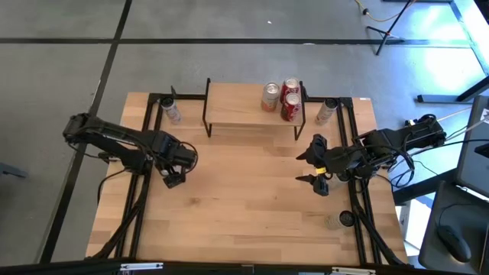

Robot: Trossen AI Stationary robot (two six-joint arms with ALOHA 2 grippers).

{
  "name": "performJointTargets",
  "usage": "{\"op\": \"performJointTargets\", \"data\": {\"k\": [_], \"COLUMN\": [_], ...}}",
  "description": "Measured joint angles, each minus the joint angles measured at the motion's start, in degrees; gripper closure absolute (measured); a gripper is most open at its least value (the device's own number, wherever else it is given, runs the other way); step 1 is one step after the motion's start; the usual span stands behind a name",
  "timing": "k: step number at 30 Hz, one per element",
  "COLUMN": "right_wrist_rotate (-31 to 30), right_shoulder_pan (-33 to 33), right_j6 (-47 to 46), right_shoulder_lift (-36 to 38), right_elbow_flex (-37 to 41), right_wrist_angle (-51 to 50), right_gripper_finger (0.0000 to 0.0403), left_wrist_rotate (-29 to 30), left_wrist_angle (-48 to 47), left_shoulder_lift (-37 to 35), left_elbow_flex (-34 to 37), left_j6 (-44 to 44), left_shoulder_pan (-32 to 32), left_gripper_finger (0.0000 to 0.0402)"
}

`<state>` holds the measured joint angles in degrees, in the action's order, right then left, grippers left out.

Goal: Place canned beverage on shelf
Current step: Put the pink soda can on the shelf aligned with the other pink soda can

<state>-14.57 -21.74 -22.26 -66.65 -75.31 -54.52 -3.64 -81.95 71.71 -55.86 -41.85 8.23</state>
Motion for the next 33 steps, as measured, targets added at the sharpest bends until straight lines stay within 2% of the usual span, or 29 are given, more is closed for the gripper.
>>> {"op": "performJointTargets", "data": {"k": [3,12,18,21,24,28,33], "right_wrist_rotate": [0.0,-1.06,-1.33,-1.07,-0.88,-0.86,-0.86], "right_shoulder_pan": [0.0,0.0,0.0,0.0,-0.03,-0.07,-0.07], "right_j6": [0.0,0.02,0.02,-0.94,-3.36,-7.15,-7.51], "right_shoulder_lift": [0.0,0.02,0.02,0.02,0.02,0.02,0.02], "right_elbow_flex": [0.0,0.0,0.0,-0.01,0.0,0.0,0.0], "right_wrist_angle": [-0.05,-0.76,-1.07,-1.12,-1.44,-1.46,-1.46], "right_gripper_finger": [0.0095,0.0095,0.0095,0.0095,0.0095,0.0095,0.0095], "left_wrist_rotate": [1.28,-1.22,-2.15,-4.53,-4.31,0.43,7.59], "left_wrist_angle": [0.18,6.34,7.29,11.82,20.9,32.94,35.35], "left_shoulder_lift": [-0.07,0.27,0.18,-0.47,-0.62,1.37,7.75], "left_elbow_flex": [1.41,1.84,1.79,1.79,1.79,1.68,1.7], "left_j6": [0.33,3.2,0.33,-9.51,-26.17,-46.56,-61.31], "left_shoulder_pan": [-0.06,0.24,0.18,1.47,5.0,12.2,19.2], "left_gripper_finger": [0.0047,0.0047,0.0047,0.0047,0.0047,0.0047,0.0047]}}
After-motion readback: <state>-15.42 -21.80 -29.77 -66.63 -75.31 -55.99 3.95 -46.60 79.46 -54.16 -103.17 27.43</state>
